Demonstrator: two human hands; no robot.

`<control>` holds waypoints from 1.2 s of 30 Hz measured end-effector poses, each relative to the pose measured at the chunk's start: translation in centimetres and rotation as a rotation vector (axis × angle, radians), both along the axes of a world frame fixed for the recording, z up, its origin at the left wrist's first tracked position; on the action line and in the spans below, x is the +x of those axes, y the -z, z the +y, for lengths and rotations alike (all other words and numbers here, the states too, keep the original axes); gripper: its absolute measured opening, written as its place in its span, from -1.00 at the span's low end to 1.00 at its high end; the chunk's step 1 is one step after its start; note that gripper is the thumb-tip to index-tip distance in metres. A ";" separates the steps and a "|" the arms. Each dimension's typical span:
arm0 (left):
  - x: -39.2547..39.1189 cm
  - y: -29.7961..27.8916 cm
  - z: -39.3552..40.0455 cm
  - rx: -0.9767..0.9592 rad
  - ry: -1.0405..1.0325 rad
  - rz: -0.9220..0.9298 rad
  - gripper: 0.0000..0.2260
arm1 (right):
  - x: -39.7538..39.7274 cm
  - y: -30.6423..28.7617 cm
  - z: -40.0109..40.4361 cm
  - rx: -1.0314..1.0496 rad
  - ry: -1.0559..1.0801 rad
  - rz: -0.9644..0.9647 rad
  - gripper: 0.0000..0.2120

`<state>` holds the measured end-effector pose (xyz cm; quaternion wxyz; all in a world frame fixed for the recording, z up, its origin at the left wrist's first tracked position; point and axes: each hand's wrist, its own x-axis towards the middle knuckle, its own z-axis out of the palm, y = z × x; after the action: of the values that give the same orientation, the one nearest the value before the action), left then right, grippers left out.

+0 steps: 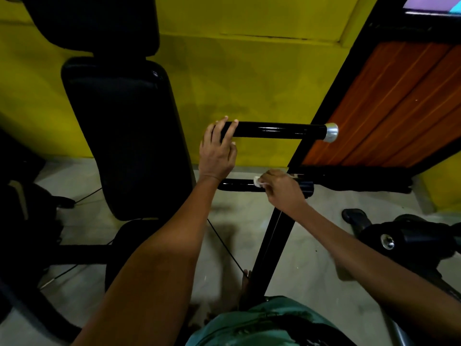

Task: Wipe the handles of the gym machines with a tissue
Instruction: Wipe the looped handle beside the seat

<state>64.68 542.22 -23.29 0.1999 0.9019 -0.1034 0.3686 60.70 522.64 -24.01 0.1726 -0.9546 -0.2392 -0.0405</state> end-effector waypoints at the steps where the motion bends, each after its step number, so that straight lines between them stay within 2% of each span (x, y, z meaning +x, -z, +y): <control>1: 0.0 0.1 0.0 0.002 -0.003 0.000 -0.55 | 0.1 -0.1 -0.6 -0.024 0.058 -0.004 -0.78; 5: 0.2 0.1 0.1 0.001 -0.020 -0.003 -0.55 | 0.4 -1.0 1.0 -0.112 0.242 0.088 -0.76; 12: 0.1 0.2 -0.1 -0.004 -0.021 0.010 -0.54 | -0.5 -1.6 0.2 -0.165 0.322 0.186 -0.67; 14: 0.2 0.2 0.0 -0.006 -0.021 0.012 -0.53 | -0.5 -2.1 0.8 -0.209 0.357 0.181 -0.73; 17: 0.1 0.1 0.0 -0.003 -0.019 0.013 -0.53 | -0.1 -2.5 3.0 -0.192 0.358 0.225 -0.81; 21: 0.0 0.0 0.0 0.004 -0.016 0.006 -0.53 | -0.4 -2.5 2.1 -0.163 0.303 0.284 -0.79; 26: 0.0 0.0 0.0 0.012 -0.031 0.001 -0.53 | 0.1 -2.7 1.5 -0.172 0.395 0.241 -0.80; 28: 0.0 0.0 0.0 0.016 -0.029 -0.003 -0.53 | 0.0 -2.4 3.0 -0.131 0.349 0.252 -0.80; 31: 0.1 0.1 0.0 0.014 -0.019 -0.013 -0.53 | -1.1 -1.8 3.0 -0.036 0.236 0.245 -0.69; 34: 0.1 0.1 0.0 0.016 -0.021 -0.021 -0.53 | -1.4 -1.6 0.5 -0.113 0.245 0.154 -0.61; 36: 0.0 -0.1 0.0 0.015 -0.024 -0.012 -0.53 | -0.6 -1.6 0.2 -0.147 0.309 0.120 -0.63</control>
<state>64.71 542.25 -23.23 0.1880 0.9023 -0.0967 0.3758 60.07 522.86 -22.46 0.1080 -0.9908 -0.0810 0.0082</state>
